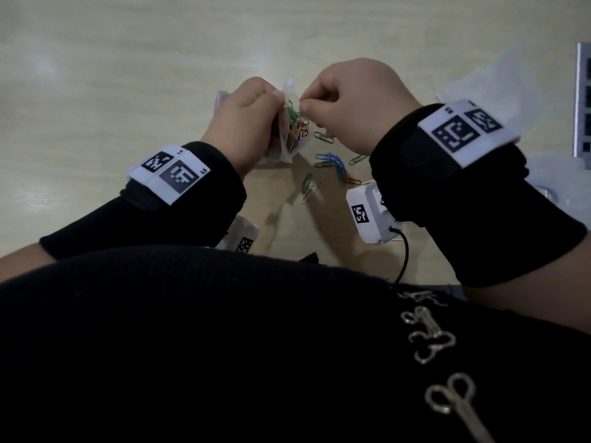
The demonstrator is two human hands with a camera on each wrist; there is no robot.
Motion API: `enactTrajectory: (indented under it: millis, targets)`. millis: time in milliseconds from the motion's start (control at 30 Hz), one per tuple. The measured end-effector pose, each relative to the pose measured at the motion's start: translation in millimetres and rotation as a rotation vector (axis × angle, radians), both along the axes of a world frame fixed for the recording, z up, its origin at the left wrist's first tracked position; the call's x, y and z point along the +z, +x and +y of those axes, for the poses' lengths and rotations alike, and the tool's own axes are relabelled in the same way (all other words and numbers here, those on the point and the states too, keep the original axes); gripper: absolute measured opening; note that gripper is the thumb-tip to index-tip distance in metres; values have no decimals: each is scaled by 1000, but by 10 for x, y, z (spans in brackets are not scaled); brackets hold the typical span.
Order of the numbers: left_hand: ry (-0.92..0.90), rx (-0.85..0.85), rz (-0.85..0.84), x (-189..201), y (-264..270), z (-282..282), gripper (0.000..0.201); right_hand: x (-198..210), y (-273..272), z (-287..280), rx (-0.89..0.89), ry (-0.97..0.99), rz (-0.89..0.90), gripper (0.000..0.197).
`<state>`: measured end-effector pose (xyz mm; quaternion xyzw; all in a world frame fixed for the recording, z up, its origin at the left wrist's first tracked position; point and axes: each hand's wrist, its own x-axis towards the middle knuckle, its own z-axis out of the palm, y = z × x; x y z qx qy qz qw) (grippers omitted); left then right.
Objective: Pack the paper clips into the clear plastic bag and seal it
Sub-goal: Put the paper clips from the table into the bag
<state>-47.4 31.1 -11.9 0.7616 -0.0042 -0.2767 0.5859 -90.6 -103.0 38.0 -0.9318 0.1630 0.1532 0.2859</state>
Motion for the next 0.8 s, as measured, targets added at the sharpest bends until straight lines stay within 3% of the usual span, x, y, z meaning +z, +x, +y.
enactTrajectory:
  millis: [67,133,200,267,333,367,500,567,800]
  targets:
    - [-50,40,24,-5,15,34,17,-106,-36,-80,-139,100,-54,19]
    - [-83,67,39,-20,44,67,22,-296,-69,-152,-198,69,-21,22]
    - [-93,78,37,-28,63,87,24,-509,-121,-161,-126,-83,126,28]
    - [-97,85,38,-21,74,91,25,-651,-205,-95,-6,-170,236,52]
    - [-106,96,46,-15,83,88,25,-718,-295,15,152,-205,228,74]
    - [-112,101,51,-10,83,86,24,-738,-337,59,222,-214,201,75]
    - [-107,106,64,7,83,85,20,-796,-406,53,399,-258,78,40]
    - [-102,99,56,11,81,83,21,-812,-415,-26,430,-260,78,33]
    - [-79,74,57,29,56,45,13,-736,-270,-195,227,-218,116,21]
